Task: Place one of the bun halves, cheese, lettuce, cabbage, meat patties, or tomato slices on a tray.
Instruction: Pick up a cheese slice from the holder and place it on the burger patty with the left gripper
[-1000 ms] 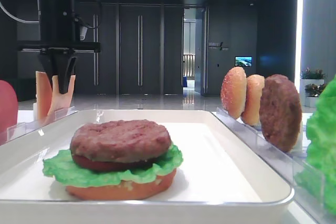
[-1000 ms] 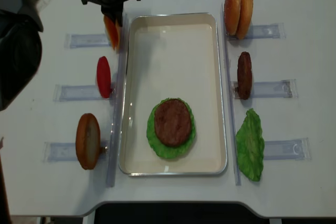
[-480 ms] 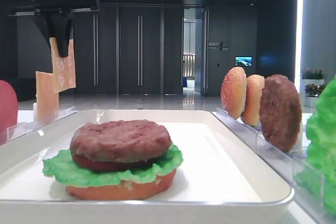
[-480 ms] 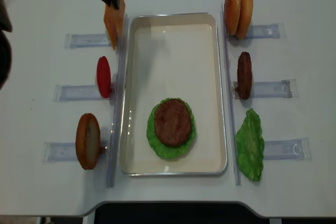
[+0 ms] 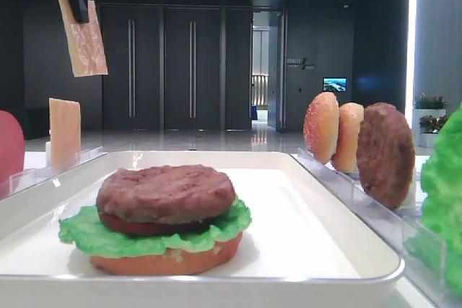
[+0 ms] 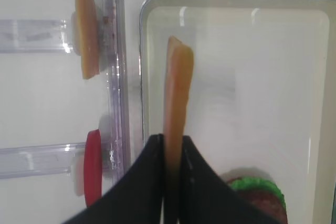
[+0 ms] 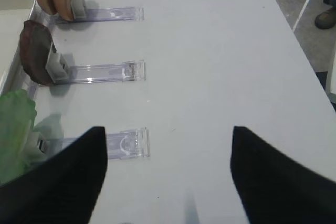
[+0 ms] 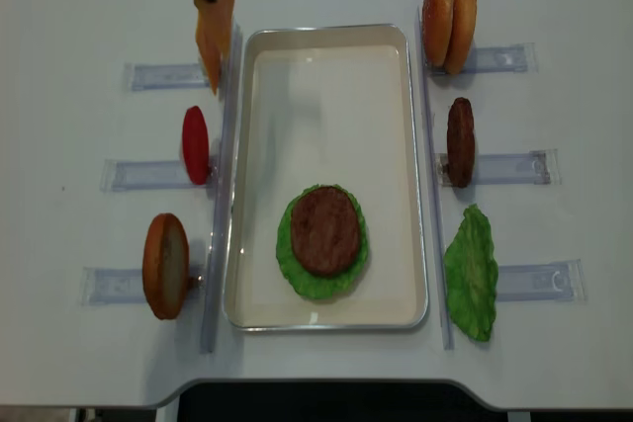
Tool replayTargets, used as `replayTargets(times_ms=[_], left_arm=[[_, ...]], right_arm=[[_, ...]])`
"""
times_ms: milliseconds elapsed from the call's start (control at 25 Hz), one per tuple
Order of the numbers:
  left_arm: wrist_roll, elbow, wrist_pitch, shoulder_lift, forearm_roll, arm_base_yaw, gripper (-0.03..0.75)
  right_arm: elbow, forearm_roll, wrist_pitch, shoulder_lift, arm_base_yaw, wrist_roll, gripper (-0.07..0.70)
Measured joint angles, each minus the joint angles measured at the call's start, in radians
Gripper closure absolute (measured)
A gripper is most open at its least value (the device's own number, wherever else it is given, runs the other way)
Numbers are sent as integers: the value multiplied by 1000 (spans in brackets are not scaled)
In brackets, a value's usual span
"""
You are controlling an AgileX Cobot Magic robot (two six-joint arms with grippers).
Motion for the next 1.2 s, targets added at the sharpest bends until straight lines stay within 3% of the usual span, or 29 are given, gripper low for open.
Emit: replayTargets(times_ms=[600,1000,1200], left_arm=[[130,161,4,-194,-126,0,683],[201,183,4,-247,-278,-17,683],[225,297,4,-321,-310,-35,683]], right_arm=[[0,0,0,0,0,0,155],[0,0,0,0,0,0,155],[0,0,0,0,0,0,155]])
